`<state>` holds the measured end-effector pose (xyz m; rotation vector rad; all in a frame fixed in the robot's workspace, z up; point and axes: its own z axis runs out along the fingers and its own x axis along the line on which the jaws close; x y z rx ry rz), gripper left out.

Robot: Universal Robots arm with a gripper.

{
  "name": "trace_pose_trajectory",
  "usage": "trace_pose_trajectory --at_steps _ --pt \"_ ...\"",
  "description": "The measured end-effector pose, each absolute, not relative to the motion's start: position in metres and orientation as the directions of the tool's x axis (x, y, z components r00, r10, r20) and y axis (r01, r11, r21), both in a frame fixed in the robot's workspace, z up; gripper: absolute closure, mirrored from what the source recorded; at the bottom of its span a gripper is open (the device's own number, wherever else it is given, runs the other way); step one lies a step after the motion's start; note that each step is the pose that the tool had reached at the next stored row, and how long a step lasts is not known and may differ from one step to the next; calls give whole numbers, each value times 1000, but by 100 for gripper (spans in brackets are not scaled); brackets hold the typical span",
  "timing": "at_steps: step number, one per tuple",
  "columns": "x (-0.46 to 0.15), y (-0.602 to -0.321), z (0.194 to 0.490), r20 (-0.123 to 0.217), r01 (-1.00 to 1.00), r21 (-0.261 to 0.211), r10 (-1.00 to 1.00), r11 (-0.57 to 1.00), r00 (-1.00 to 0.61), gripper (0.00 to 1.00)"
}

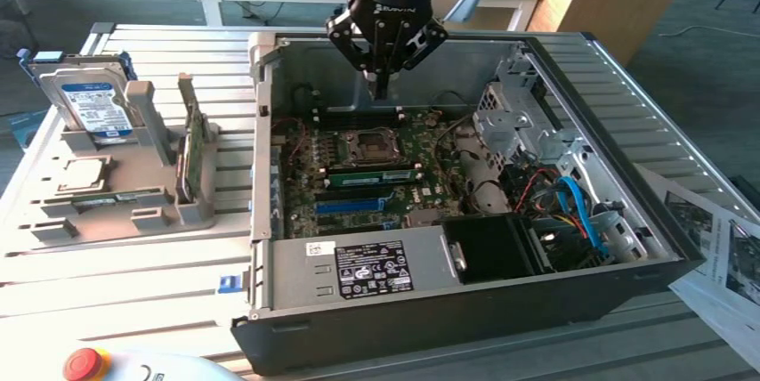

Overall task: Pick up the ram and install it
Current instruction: 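Press down the ram until it locks into place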

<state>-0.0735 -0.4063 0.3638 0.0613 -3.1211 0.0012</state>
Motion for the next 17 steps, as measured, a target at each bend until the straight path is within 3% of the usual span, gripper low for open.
trace_pose_trajectory --at_steps 17 --pt "-74 -406 364 16 -39 15 -40 999 -999 90"
